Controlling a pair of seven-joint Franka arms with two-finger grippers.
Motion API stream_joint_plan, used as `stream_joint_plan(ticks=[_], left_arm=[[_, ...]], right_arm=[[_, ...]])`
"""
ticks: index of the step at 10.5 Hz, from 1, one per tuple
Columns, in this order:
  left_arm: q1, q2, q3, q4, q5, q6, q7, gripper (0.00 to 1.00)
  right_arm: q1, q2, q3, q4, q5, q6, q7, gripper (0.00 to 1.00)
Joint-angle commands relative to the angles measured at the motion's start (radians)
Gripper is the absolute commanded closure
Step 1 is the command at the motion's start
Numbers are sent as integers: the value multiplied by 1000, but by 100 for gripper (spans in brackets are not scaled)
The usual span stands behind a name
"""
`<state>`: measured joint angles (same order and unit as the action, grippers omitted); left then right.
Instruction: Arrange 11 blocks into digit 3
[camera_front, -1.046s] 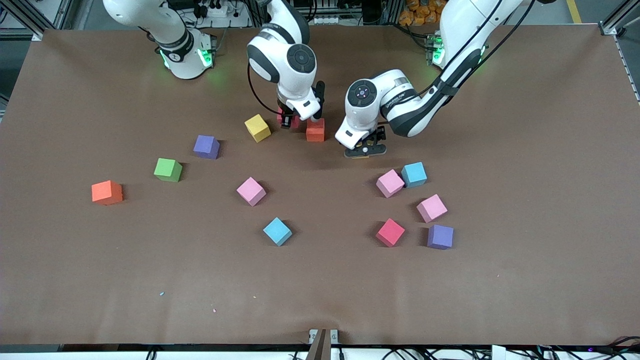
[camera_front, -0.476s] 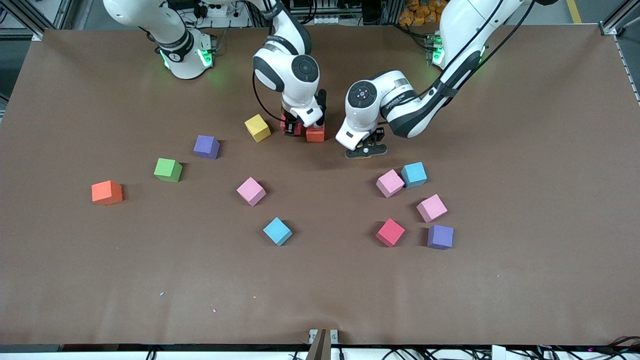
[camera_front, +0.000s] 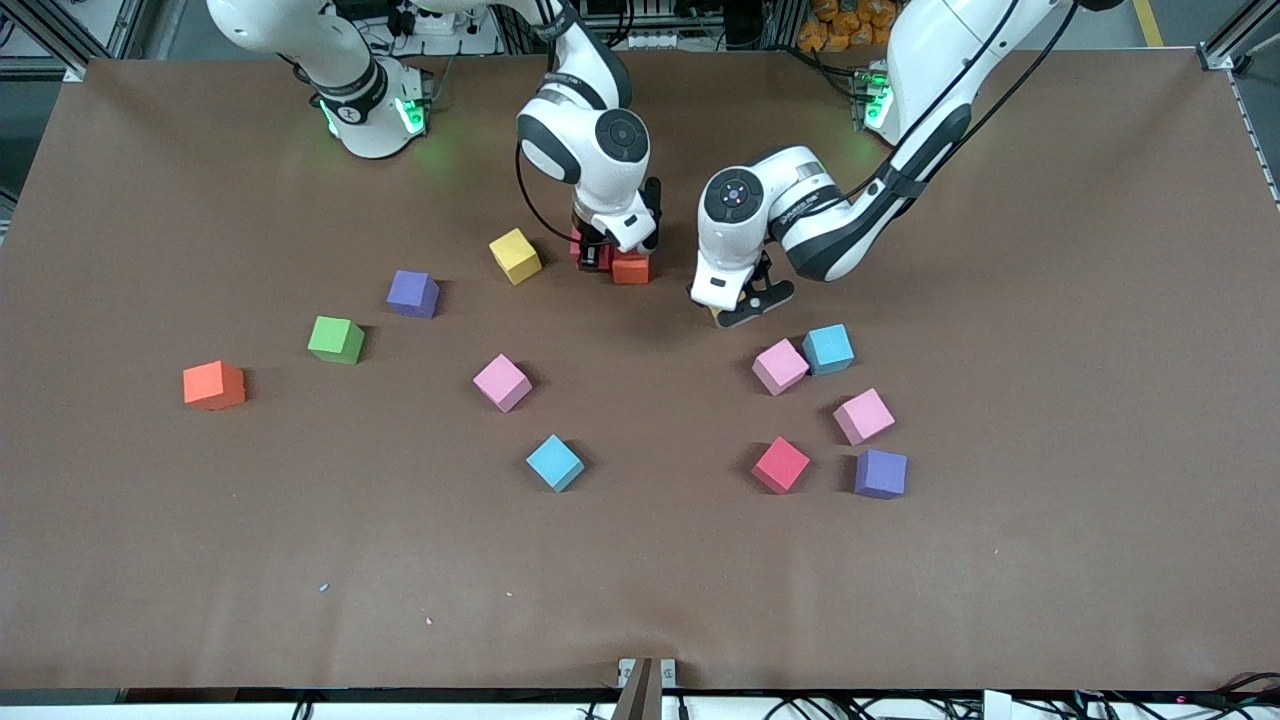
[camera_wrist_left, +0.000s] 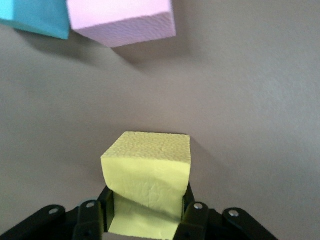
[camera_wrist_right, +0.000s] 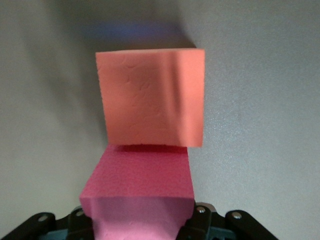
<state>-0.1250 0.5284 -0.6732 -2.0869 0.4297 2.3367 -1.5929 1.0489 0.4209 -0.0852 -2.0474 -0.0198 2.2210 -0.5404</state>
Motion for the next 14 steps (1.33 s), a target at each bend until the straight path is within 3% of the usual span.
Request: stream_joint_plan(ticks=[1,10,11,12,13,14], left_arm=[[11,-8,-14,-4,-64,7,-141,100],[13,-8,-40,-2,-114,79,-622,100],[11,-7,-40,-4,-115,79,-636,100],[11,-4,-40,-4,-115,81,-653,100],[10,2,-40,-4,-115,84,-657,100],[10,2,-40,-4,-117,87,-660,100]], right_arm=[[14,38,-8,41,-20,-4,19,89],[14,116,-8,98,-26,6,19,85],[14,121,-8,99,-26,6,20,71],[14,124,-8,101,-26,6,20,41],[14,122,-8,101,-26,6,20,0],[16,119,-8,102,-26,3,20,0]])
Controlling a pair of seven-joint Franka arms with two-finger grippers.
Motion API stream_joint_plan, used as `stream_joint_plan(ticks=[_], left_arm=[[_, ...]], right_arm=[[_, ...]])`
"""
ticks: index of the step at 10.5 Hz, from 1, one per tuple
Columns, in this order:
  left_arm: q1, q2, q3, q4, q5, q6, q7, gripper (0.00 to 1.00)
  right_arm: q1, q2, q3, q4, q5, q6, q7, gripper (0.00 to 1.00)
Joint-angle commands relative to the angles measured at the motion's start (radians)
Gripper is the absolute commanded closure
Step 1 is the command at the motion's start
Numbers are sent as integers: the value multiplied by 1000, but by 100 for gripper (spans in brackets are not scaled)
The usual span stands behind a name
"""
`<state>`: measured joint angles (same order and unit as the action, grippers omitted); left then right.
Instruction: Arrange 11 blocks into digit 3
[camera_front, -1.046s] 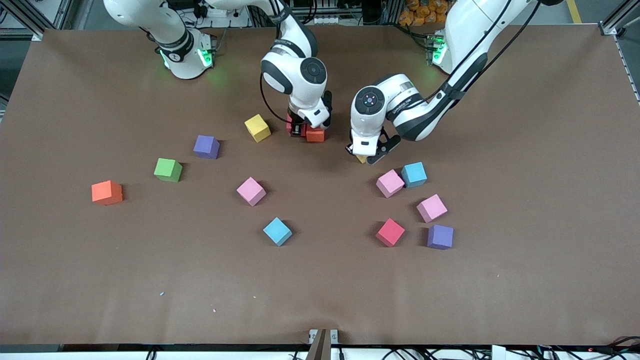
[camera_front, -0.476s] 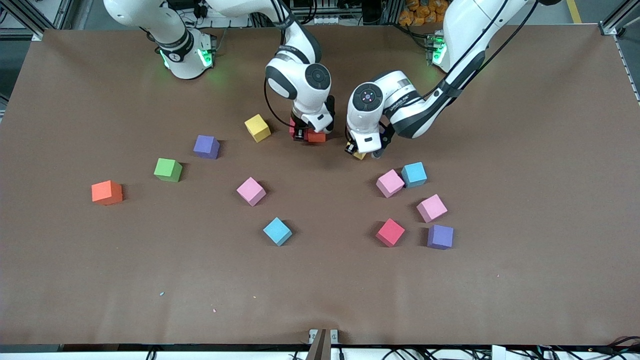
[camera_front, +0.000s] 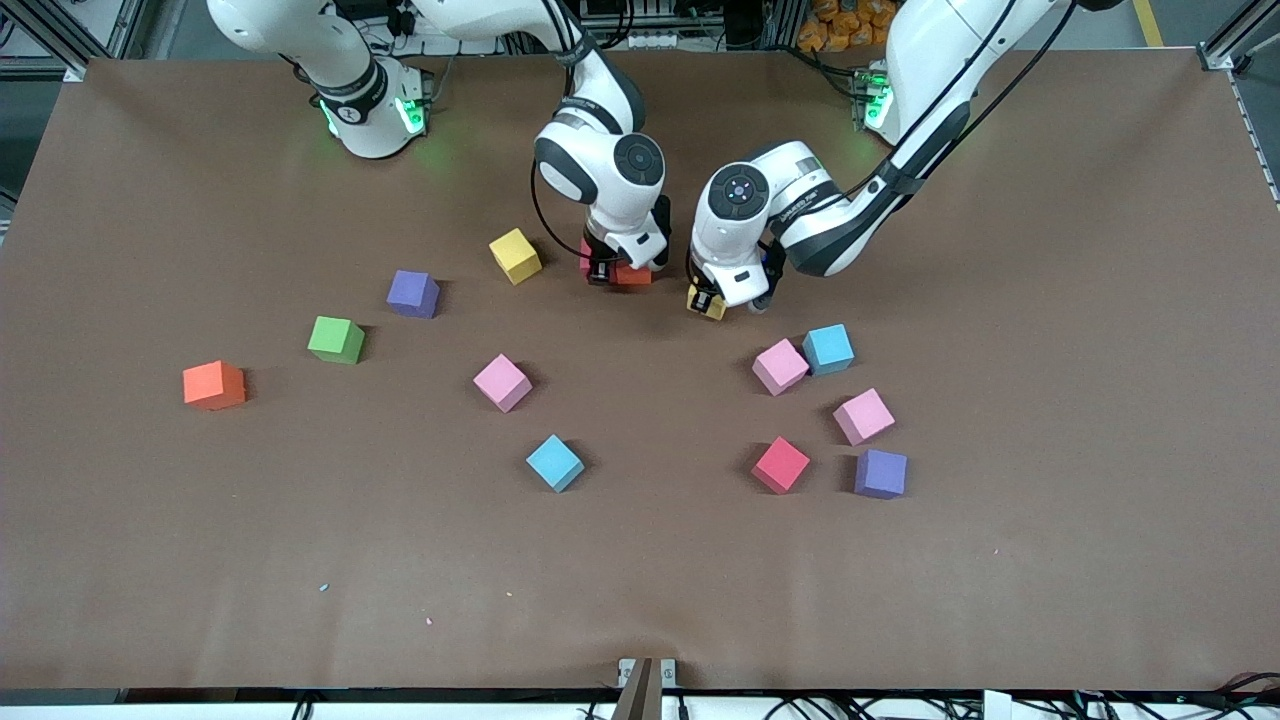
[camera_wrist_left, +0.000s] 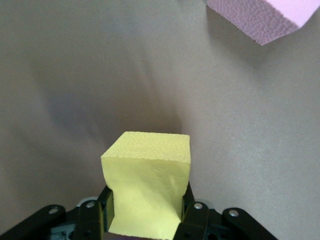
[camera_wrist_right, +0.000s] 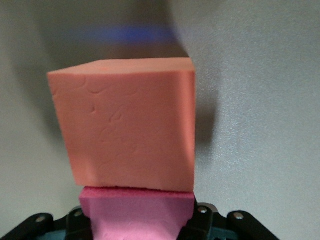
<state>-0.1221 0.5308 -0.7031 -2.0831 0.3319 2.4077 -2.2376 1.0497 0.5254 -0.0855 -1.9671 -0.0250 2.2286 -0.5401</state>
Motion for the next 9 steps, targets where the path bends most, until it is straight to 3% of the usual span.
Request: stream_joint_plan(ticks=[1,6,9], left_arm=[[7,0,-10,-6,-17,17,-25,100],[-7,0,-12,-5,-20,65,-120,100],[-37,0,-12,-5,-20,79,-224,100]], right_arm=[[18,5,-8,22,-23,-12,19,0],[-6,-154,-14,-37,-21,-112,22,0],[-149,-234,-13,-136,-7,-104,25,0]])
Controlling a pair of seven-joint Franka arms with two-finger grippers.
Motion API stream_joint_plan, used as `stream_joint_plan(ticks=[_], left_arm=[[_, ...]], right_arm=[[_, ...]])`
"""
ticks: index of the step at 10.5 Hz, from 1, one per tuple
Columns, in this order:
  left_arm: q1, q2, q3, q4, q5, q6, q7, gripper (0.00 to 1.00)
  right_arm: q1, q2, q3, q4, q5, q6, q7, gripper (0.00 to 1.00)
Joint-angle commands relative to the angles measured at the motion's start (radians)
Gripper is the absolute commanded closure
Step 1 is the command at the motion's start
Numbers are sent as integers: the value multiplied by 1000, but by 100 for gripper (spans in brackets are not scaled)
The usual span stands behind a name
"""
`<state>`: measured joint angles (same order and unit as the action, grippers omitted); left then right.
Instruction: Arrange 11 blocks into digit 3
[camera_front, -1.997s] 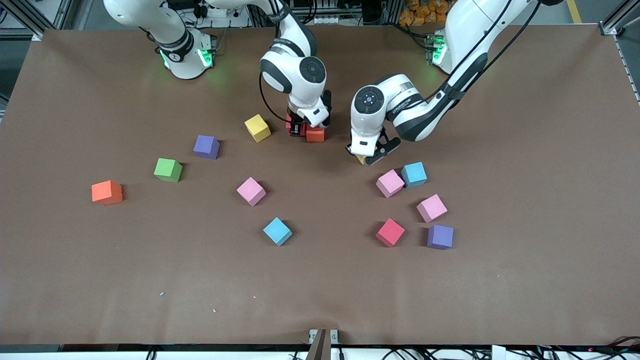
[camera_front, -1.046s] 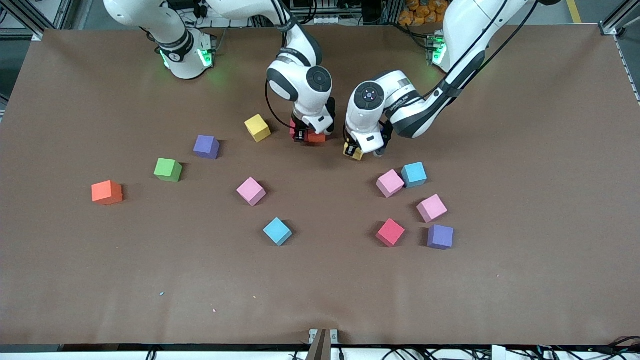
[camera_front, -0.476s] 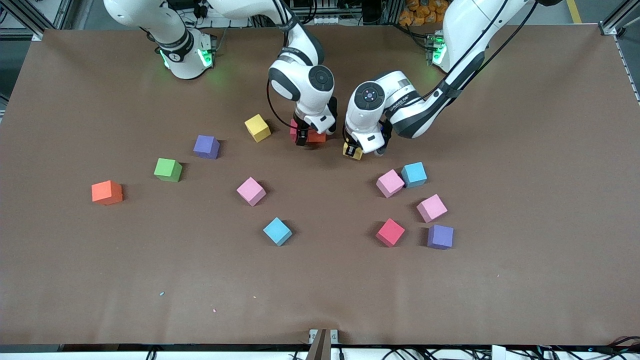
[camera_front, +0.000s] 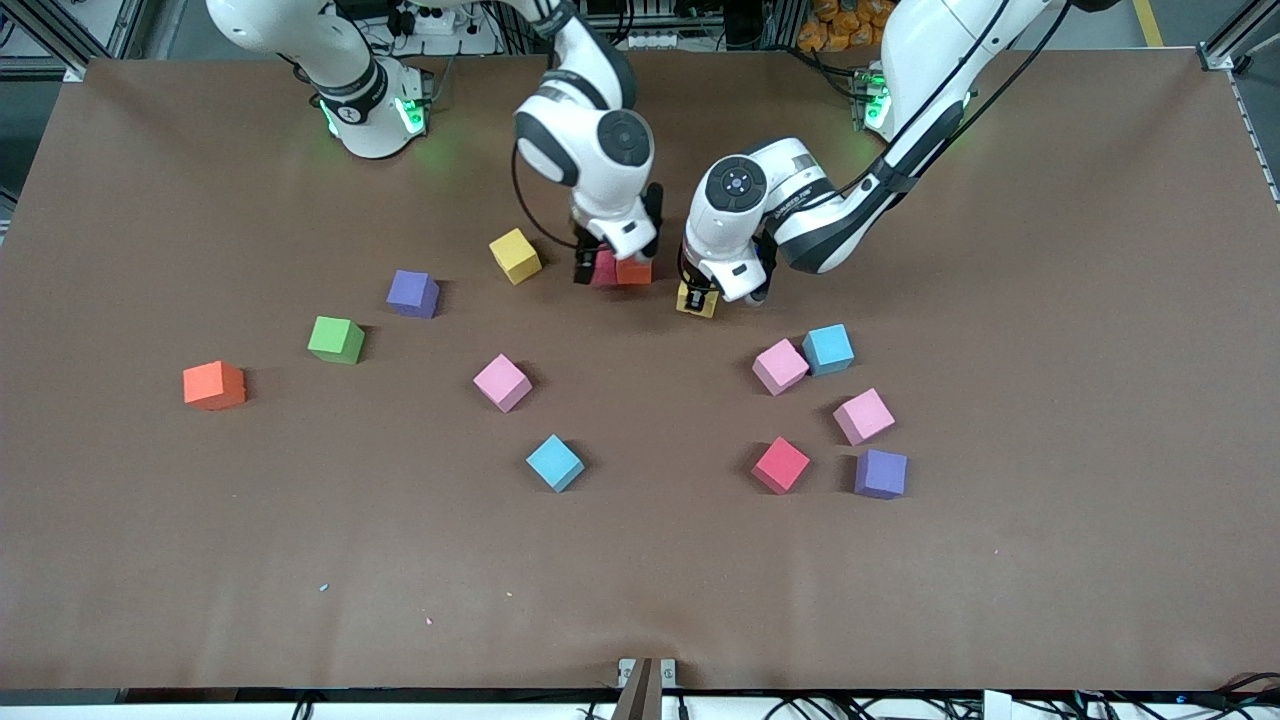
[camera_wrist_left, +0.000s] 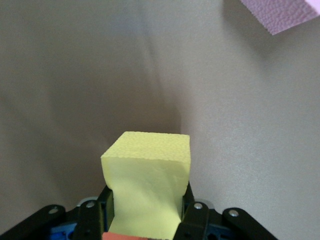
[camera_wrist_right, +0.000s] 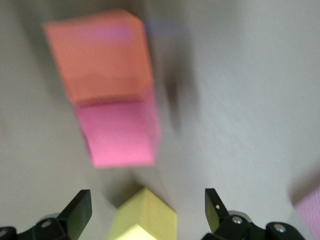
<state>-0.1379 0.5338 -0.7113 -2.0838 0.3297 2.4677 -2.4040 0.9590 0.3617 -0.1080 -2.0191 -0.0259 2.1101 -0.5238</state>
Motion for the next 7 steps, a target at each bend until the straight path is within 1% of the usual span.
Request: stream_joint_plan(ticks=[1,2,4,6,7], left_arm=[[-40,-2,-4,-4,-20,19,-122,100],[-45,2,-4,-6,-20,19,-173,100],[-77,6,-2,-6,-18,19,-239,100],[-78,5,-2,-9,-17,19,-352,100],[-81,5,-2,-9,-18,19,-369,100]], right_arm=[[-98,-90,10,-113,-5,15,36,0],[-141,-102,11,-145,4,27,62,0],[-166,-128,10,-220,110,62,108,0],[-161,-148,10,-246,126,64,198,0],[-157,-153,10,-256,126,67,234,0]])
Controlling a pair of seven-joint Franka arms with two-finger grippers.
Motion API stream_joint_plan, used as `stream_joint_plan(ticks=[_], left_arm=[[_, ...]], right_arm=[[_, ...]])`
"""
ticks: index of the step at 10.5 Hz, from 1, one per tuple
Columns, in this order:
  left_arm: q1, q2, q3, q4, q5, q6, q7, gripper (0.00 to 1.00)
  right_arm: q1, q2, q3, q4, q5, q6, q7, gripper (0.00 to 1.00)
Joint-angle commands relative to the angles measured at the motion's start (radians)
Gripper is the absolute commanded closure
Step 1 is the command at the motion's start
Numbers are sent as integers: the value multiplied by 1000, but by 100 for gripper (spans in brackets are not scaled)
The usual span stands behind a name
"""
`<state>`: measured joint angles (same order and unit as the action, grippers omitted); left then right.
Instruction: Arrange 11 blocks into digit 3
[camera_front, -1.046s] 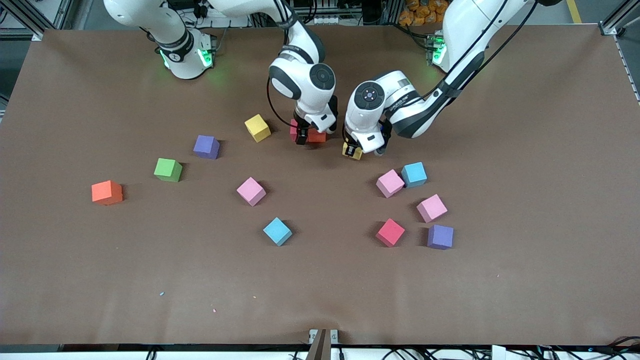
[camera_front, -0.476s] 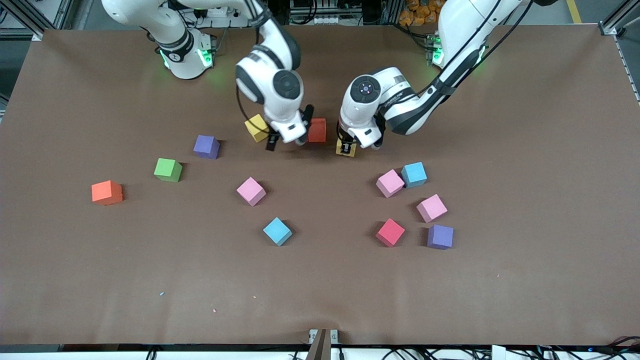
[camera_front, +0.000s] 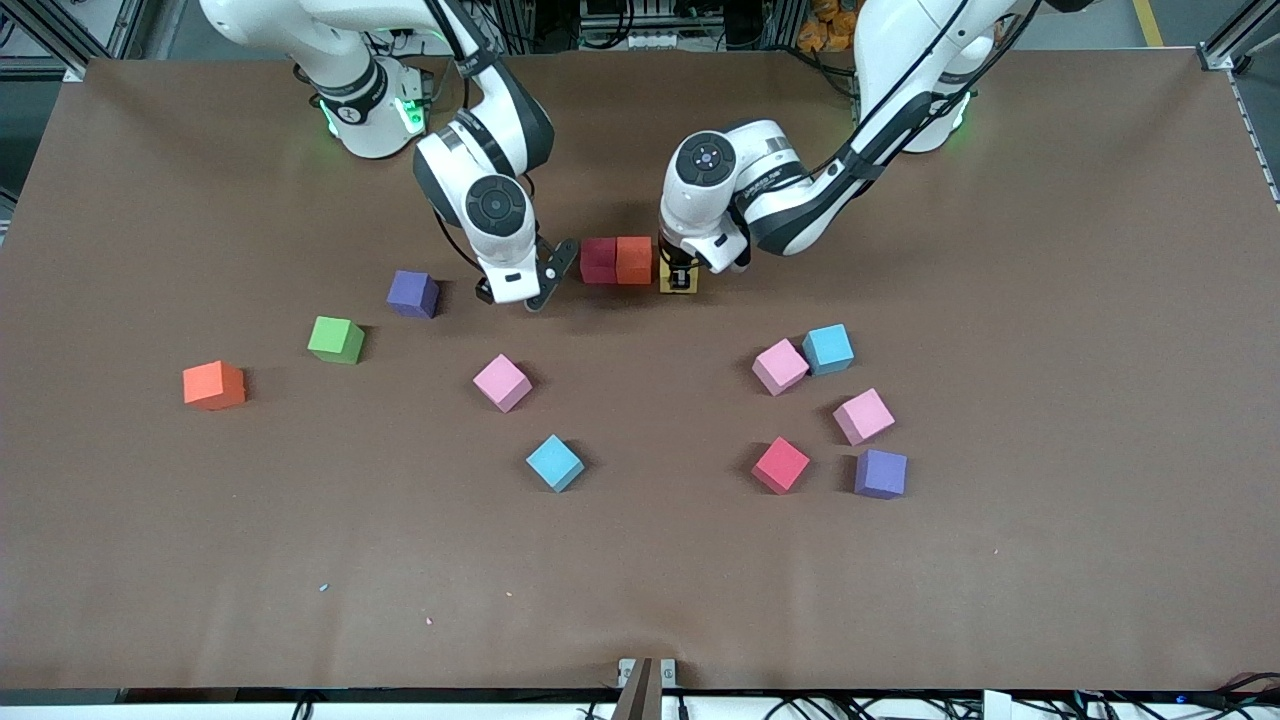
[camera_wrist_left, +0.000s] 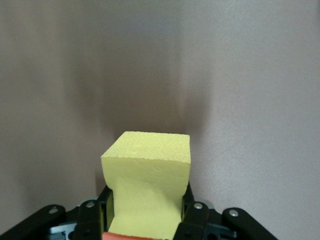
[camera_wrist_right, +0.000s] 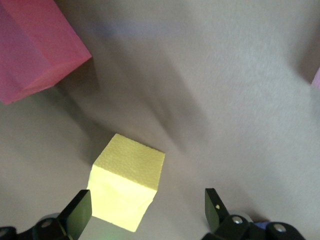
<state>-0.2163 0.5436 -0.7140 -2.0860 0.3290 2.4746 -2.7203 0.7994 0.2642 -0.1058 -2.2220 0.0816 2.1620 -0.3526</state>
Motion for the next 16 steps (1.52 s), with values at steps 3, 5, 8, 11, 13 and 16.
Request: stream_joint_plan(ticks=[3,5,8,11,13,16], left_arm=[[-15,9,1,-5,-16,14,-105,100],[-26,9,1,-6,-16,14,-108,100],[-40,16,1,-5,-18,14,-131,100],[-55,21,2,-3,-16,14,-134,100],[-54,27,4,0,-16,14,-136,100],[-54,38,7,3,-16,14,-134,99]], right_arm=[[6,-53,9,-120,62,112,66,0],[18,-37,11,-125,81,145,67,0],[32,-10,11,-140,115,189,72,0],[37,24,11,-146,138,213,72,0],[35,27,11,-148,138,210,72,57],[30,17,11,-146,138,196,93,95]])
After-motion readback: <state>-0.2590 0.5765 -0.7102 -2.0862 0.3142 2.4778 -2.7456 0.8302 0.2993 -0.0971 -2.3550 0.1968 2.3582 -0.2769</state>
